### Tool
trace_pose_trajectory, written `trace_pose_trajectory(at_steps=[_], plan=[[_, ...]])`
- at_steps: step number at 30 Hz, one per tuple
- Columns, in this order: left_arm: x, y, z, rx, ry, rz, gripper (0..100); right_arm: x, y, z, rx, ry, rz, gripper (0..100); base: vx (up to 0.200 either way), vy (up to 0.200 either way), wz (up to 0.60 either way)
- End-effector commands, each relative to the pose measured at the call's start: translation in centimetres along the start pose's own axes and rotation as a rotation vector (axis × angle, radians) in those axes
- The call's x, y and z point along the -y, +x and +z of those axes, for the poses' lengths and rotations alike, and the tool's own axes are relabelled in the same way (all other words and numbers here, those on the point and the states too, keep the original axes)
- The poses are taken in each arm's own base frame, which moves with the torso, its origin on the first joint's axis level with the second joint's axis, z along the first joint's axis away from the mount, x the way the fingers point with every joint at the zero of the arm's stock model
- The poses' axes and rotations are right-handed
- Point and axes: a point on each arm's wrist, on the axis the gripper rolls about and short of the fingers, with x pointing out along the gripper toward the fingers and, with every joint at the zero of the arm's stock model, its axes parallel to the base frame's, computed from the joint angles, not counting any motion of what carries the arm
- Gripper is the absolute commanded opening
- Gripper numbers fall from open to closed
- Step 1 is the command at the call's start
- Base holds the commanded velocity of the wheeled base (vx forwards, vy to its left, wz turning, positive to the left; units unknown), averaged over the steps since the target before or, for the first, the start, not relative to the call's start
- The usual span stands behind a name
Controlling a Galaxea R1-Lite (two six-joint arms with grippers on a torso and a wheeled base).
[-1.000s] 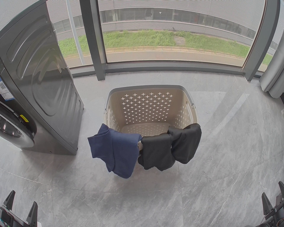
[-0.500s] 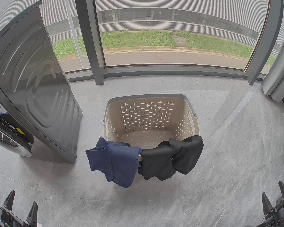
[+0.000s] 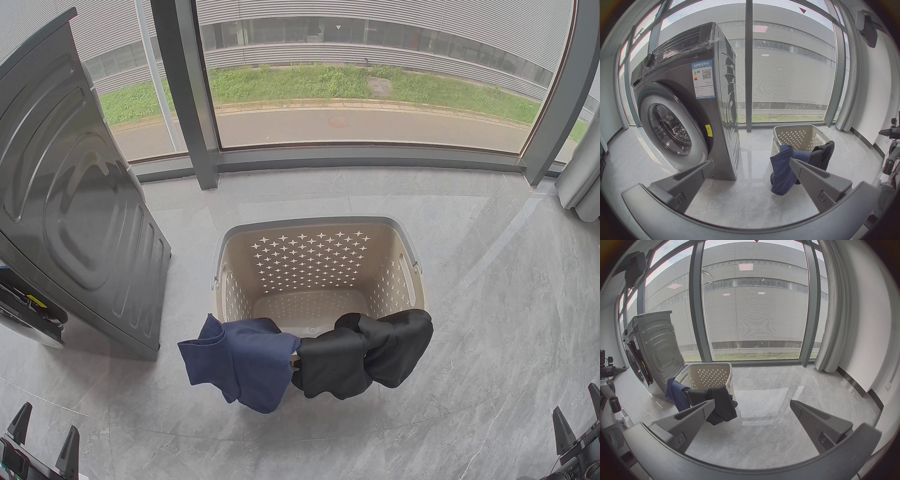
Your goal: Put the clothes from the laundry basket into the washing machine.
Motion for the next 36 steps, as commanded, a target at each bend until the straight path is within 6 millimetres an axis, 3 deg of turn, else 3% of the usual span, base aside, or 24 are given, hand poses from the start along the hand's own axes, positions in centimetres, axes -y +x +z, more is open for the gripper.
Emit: trace_pose_trajectory(at_steps=[1, 7, 31, 36], plan=[[-0.01, 0.01, -0.52, -0.002, 0.0, 0.0, 100, -0.01, 0.0, -0.48, 0.0, -0.001, 0.0, 100, 0.0, 0.0, 0.0], [-0.01, 0.01, -0.52, -0.002, 0.0, 0.0, 100, 0.0, 0.0, -0.48, 0.0, -0.001, 0.001, 100, 0.2, 0.0, 0.0], [-0.01, 0.01, -0.52, -0.002, -0.001, 0.001, 100, 0.0, 0.0, -0.48, 0.0, -0.001, 0.001, 100, 0.0, -0.025, 0.0], [-0.01, 0.01, -0.52, -0.002, -0.001, 0.001, 100, 0.0, 0.0, -0.48, 0.0, -0.001, 0.001, 100, 0.2, 0.0, 0.0]])
